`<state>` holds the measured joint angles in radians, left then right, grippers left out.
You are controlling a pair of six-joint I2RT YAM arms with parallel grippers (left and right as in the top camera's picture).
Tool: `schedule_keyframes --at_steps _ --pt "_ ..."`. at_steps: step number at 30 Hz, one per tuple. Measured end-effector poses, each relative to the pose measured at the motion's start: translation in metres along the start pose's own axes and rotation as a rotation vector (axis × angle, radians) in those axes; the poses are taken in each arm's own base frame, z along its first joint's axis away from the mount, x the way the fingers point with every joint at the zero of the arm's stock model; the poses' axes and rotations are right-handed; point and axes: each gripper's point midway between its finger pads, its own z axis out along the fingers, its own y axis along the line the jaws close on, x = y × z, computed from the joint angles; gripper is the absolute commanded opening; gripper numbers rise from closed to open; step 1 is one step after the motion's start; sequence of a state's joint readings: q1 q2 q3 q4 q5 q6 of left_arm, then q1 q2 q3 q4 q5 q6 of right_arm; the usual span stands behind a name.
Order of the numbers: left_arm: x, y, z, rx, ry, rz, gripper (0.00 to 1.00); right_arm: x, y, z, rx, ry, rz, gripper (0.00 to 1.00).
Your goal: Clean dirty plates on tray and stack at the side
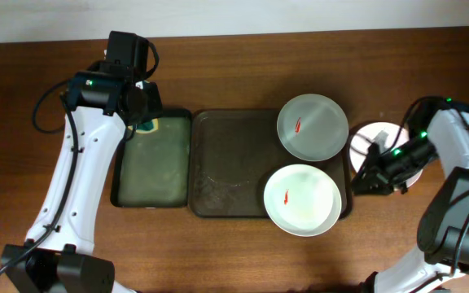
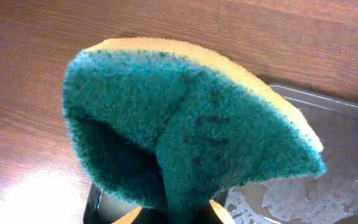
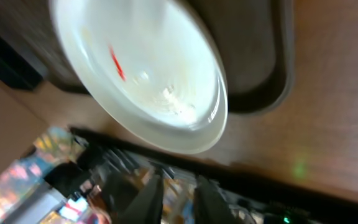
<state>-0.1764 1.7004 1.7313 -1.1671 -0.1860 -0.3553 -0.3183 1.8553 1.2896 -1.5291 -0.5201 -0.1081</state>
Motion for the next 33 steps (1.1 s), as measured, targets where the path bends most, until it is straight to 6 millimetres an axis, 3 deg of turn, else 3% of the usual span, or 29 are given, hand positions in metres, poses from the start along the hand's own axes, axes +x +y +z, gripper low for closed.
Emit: schedule_keyframes --at_steps 4,9,13,15,19,25,29,33 --pt "0.001 0.0 0.0 0.002 0.003 0.001 0.0 0.014 -0.006 0.011 0.049 0.009 -0.001 0.46" --pt "0.001 0.0 0.0 0.003 0.004 0.001 0.0 0.023 -0.025 -0.016 0.255 -0.176 0.087 0.44" --pt "0.001 0.0 0.0 0.002 0.005 0.001 0.0 0.024 -0.022 -0.016 0.317 -0.246 0.076 0.39" --pt "0.003 0.0 0.0 0.0 0.011 0.002 0.0 0.021 -0.02 -0.008 0.338 -0.271 0.063 0.38" --pt "0.005 0.001 0.0 -0.001 0.019 0.004 0.0 0.018 -0.021 0.027 0.375 -0.258 0.051 0.38" --pt "0.005 0.001 0.0 -0.001 0.023 0.004 0.0 0.014 -0.013 0.045 0.412 -0.277 0.032 0.37" --pt "0.006 0.001 0.0 -0.002 0.026 0.005 0.0 0.005 -0.02 0.053 0.428 -0.321 0.056 0.35" --pt "0.007 0.001 0.0 -0.003 0.03 0.006 0.0 -0.001 -0.03 0.066 0.426 -0.343 0.068 0.16"
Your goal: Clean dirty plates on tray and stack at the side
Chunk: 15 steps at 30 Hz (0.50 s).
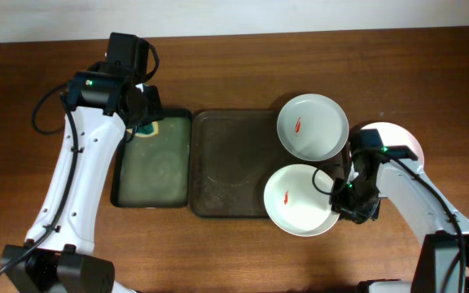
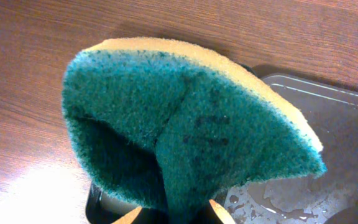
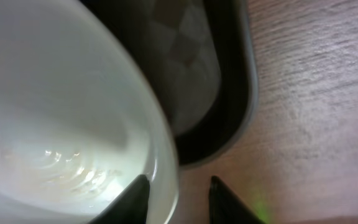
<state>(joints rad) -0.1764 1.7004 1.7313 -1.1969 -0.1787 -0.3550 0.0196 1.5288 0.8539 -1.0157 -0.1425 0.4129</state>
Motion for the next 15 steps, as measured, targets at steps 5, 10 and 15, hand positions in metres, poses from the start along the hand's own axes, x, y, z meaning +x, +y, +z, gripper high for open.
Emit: schedule_keyframes --at_steps 5,10,15 --pt "0.001 0.0 0.0 -0.001 0.002 0.0 0.0 -0.005 0.004 0.004 -0.024 -0.023 0.001 0.04" --pt "0.001 0.0 0.0 -0.001 0.002 0.0 0.0 -0.01 0.032 0.001 -0.172 -0.03 -0.015 0.04" --pt "0.001 0.0 0.0 -0.001 0.003 0.0 0.0 -0.021 0.069 -0.004 -0.305 -0.084 -0.065 0.04"
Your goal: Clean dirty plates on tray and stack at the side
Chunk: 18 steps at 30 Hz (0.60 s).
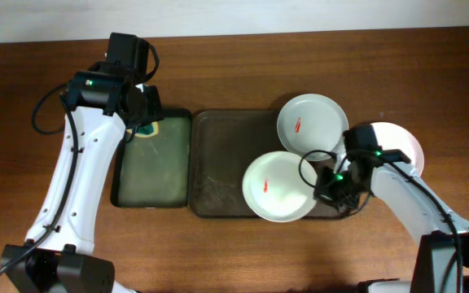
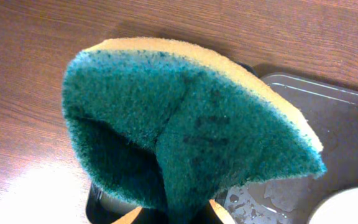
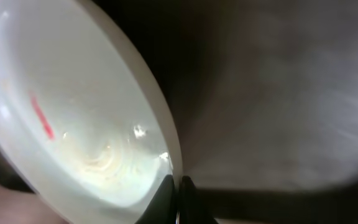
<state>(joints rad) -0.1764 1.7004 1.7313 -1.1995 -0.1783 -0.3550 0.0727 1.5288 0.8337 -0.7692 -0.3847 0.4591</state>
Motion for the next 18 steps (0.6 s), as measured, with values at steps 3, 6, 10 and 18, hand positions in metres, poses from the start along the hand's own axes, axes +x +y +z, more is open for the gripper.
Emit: schedule_keyframes --at_steps 3,6,10,18 --pt "0.0 0.0 0.0 0.0 0.0 0.0 0.0 -0.001 0.021 0.006 -0.035 -0.022 -0.044 0.04" --pt "0.0 0.0 0.0 0.0 0.0 0.0 0.0 0.003 0.042 0.014 -0.041 -0.042 -0.081 0.04" --pt "0.0 0.0 0.0 0.0 0.0 0.0 0.0 -0.002 0.065 0.026 -0.03 -0.114 -0.12 0.04" --pt "0.0 0.0 0.0 0.0 0.0 0.0 0.0 -0.025 0.082 0.026 -0.032 -0.266 -0.057 0.56"
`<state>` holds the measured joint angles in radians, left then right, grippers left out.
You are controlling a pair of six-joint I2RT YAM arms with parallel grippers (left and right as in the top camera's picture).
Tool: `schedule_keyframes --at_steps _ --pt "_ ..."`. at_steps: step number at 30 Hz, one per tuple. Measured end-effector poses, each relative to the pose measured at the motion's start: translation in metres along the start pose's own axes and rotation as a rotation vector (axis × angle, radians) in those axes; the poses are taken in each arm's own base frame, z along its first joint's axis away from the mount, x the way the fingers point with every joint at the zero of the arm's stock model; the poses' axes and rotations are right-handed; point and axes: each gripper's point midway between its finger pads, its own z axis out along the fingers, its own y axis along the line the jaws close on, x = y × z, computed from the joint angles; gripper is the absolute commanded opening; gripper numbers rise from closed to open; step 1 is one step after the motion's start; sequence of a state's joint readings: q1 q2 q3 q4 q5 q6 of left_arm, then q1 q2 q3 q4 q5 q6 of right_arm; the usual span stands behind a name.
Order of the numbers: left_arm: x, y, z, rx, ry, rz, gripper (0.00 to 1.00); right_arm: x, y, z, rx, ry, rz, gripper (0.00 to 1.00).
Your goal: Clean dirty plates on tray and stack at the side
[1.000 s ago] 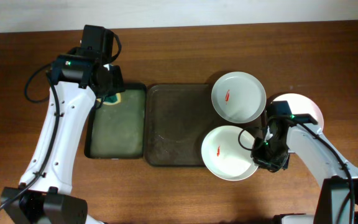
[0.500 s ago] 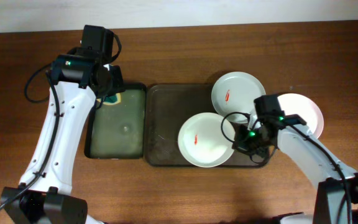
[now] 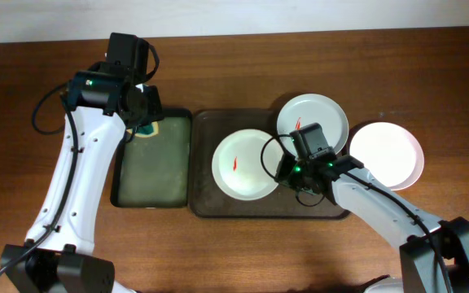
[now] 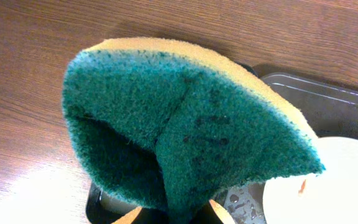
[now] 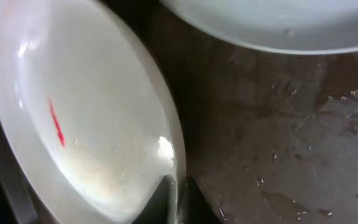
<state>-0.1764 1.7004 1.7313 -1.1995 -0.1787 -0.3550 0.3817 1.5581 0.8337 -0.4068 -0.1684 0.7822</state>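
A white plate with a red smear [image 3: 246, 163] sits over the middle of the dark tray [image 3: 210, 199]; my right gripper [image 3: 287, 168] is shut on its right rim. In the right wrist view the rim of that plate [image 5: 79, 124] runs between my right gripper's tips [image 5: 178, 198]. A second red-marked plate [image 3: 316, 122] lies at the tray's back right corner. A clean white plate [image 3: 389, 155] rests on the table right of the tray. My left gripper [image 3: 143, 110] is shut on a green and yellow sponge [image 4: 185, 124], held over the back edge of the basin.
A shallow dark basin with wet residue [image 3: 153, 167] lies left of the tray. The wooden table [image 3: 234, 65] surrounds both. The left arm reaches from the near left, the right arm from the near right.
My right gripper has carried the smeared plate further left, from the tray's right half to its middle. The left gripper and sponge have not moved.
My right gripper was by the clean plate on the table, off the tray. Then it stood open at the near plate's right rim. Then it was shut on that rim with the plate shifted left, and now the plate is over the tray's middle.
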Motion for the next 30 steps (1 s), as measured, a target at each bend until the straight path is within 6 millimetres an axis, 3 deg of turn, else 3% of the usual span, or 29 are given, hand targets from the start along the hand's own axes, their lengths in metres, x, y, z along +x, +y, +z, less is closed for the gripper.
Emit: schedule_keyframes --at_steps 6,8,11,13,16,19,26,28,30 --pt "-0.002 -0.001 0.0 0.003 -0.008 -0.001 0.0 -0.005 -0.004 -0.003 0.014 0.0 -0.118 0.61" --pt "-0.003 -0.001 0.0 0.004 -0.012 0.006 0.0 -0.012 -0.01 -0.015 0.037 0.035 -0.14 0.61" --pt "-0.005 -0.002 0.0 0.007 -0.022 0.023 0.0 -0.035 -0.006 -0.036 0.03 0.023 -0.167 0.49" --pt "-0.008 -0.003 0.0 0.011 -0.031 0.027 0.0 -0.053 0.003 -0.046 0.008 -0.017 -0.197 0.35" --pt "-0.008 -0.003 0.0 0.012 -0.034 0.033 0.0 -0.054 0.007 -0.049 0.0 -0.018 -0.229 0.3" --pt "-0.008 -0.003 0.0 0.012 -0.034 0.035 0.0 -0.047 0.007 -0.039 0.012 0.015 -0.242 0.27" --pt "-0.008 -0.003 0.0 0.011 -0.034 0.035 0.0 -0.021 -0.004 0.011 0.071 0.142 -0.248 0.25" --pt "-0.008 -0.003 0.0 0.012 -0.033 0.036 0.0 -0.018 -0.009 0.021 0.086 0.164 -0.242 0.18" --pt "-0.008 -0.003 0.0 0.011 -0.032 0.036 0.0 -0.015 -0.013 0.027 0.095 0.177 -0.235 0.04"
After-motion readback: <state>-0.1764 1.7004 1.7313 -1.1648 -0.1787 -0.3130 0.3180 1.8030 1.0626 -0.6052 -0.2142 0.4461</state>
